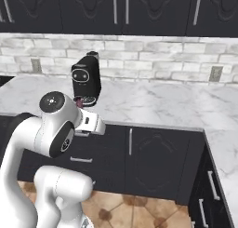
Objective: There is a wine glass and glass cup on the dining counter. Place the wine bottle next to the wine glass and the juice bottle next to the glass cup.
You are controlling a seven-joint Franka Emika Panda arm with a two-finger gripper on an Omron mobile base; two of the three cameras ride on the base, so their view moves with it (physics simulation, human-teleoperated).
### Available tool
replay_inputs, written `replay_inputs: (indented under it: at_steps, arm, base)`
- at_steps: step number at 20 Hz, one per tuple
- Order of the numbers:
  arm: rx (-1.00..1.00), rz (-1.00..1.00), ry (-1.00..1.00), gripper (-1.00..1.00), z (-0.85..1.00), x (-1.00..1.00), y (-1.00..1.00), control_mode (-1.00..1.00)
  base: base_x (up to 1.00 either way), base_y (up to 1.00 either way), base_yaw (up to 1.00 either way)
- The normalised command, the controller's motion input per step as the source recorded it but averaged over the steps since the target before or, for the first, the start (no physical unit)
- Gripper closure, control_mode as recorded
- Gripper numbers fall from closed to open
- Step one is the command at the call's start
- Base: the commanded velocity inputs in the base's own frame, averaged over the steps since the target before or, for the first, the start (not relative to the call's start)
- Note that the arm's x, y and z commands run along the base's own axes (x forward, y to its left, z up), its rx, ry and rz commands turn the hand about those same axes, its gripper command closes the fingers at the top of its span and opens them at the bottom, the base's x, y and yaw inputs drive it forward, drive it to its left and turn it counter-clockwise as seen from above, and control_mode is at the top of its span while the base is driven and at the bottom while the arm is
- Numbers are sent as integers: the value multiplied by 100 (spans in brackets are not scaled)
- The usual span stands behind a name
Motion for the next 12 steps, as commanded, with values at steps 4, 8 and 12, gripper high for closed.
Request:
replay_inputs:
  at_steps: [4,8,12]
  arm:
    - [0,0,0,-100,0,0,0,100]
    - [0,0,0,-100,0,0,0,100]
    - [0,0,0,-100,0,0,0,100]
  base:
    - [50,29,5]
    - [47,28,13]
    - [55,18,24]
